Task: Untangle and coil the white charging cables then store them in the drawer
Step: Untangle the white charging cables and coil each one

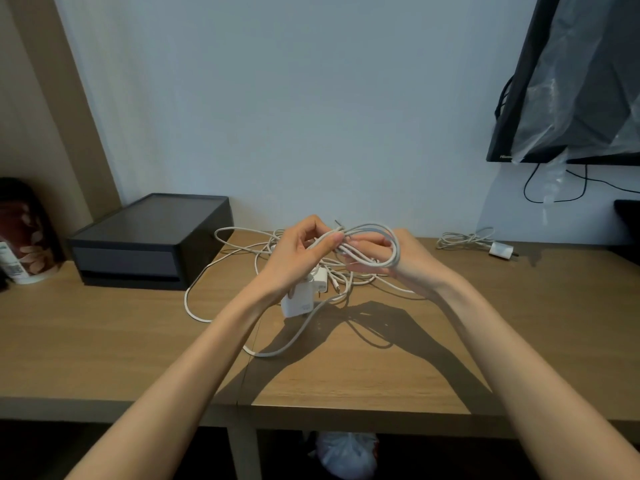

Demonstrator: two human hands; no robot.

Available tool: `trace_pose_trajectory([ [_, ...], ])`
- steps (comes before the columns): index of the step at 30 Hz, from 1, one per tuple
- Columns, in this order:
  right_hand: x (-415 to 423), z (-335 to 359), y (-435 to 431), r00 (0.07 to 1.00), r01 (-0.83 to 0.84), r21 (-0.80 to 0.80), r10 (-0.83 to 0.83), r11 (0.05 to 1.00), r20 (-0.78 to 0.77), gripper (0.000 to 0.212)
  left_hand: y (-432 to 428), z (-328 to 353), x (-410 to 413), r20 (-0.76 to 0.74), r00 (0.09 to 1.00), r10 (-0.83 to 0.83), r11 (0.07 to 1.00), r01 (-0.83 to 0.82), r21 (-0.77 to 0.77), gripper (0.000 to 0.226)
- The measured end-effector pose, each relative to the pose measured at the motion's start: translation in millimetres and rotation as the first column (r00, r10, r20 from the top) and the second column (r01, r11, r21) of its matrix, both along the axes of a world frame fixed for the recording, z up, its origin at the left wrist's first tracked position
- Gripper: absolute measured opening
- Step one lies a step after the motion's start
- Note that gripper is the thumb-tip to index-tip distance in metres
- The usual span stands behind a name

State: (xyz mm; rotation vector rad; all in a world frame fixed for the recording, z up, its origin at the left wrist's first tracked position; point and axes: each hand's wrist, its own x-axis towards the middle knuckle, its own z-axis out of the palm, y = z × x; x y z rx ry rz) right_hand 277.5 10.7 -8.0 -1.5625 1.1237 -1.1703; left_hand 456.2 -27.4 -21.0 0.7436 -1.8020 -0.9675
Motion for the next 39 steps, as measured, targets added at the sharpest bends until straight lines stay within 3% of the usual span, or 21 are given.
trace_pose_trajectory([
  [5,2.4,-2.3,-0.3,0.996,-0.051,0.021,0.052,0.999,-0.069,0.023,0.3,-6.0,1.1,0.004,1.000,0.006,1.000,-0.006,0.004,0.017],
  [13,8.5,-7.4,-4.1,0.978,0.169,-0.095,-0.179,0.981,-0.104,0.018,-0.6,-14.4,-1.7,-0.001,0.999,0.042,0.998,-0.042,0.036,0.023],
  [31,6.4,-10.2,0.6,0.957,0.263,0.012,-0.263,0.965,0.123,0.016,3.6,-9.2,-3.0,0.066,0.995,0.076,0.994,-0.071,-0.078,0.014],
  [35,10.7,-2.1,5.2,0.940,0.295,-0.031,-0.284,0.955,0.191,0.009,6.8,-6.9,-0.7,0.036,0.995,0.094,0.984,-0.087,-0.157,0.014],
  [39,15.2,8.0,10.5,0.933,0.328,-0.176,-0.289,0.928,0.217,0.020,11.4,0.3,-2.0,-0.017,0.993,0.114,0.960,-0.115,-0.256,0.013],
])
